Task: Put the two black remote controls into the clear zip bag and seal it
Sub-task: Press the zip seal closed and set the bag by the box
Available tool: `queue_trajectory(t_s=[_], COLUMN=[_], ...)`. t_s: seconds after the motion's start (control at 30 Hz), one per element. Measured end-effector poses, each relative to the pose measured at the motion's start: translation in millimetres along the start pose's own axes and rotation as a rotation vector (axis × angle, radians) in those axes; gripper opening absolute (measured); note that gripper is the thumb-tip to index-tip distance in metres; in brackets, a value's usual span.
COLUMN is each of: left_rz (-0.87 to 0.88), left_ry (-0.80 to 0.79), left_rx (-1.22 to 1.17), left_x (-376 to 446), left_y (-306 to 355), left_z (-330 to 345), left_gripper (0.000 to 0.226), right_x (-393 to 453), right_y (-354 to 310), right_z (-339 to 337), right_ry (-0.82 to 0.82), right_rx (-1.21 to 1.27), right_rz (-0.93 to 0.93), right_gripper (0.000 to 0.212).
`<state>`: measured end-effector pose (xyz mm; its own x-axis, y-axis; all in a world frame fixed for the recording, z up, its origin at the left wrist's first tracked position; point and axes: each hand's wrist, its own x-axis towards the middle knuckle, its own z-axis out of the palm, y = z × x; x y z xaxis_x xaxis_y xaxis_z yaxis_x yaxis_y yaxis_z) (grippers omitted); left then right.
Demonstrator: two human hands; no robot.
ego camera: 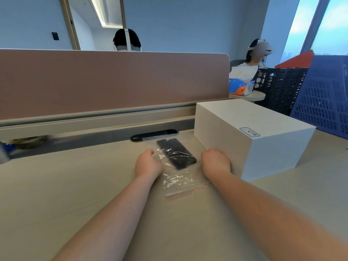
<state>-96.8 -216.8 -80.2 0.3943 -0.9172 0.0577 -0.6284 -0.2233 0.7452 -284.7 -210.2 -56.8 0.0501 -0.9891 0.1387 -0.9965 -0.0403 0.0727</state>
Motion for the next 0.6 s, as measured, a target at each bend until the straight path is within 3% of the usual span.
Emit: queue_trajectory(t_s=[0.17,0.4,0.6], left_rz=[0.007,0.063,0.069], left_ry=[0.045,0.143,0.142], left_rx=[0.018,0.042,0.087], left_x=[-11,-48,-79], left_y=[-1,-20,-32], left_z=[-4,-18,-36], left_gripper=[0.049,0.022,0.015], right_x=[-4,-23,-49], right_y=[1,-2,-10], right_z=[1,-1,6], right_ry=[-0.035,0.016,0.009], right_rx=[-0.039,0.016,0.138], right_rz=[-0.021,-0.055,-0.092], right_gripper=[0.036,0.035,0.032])
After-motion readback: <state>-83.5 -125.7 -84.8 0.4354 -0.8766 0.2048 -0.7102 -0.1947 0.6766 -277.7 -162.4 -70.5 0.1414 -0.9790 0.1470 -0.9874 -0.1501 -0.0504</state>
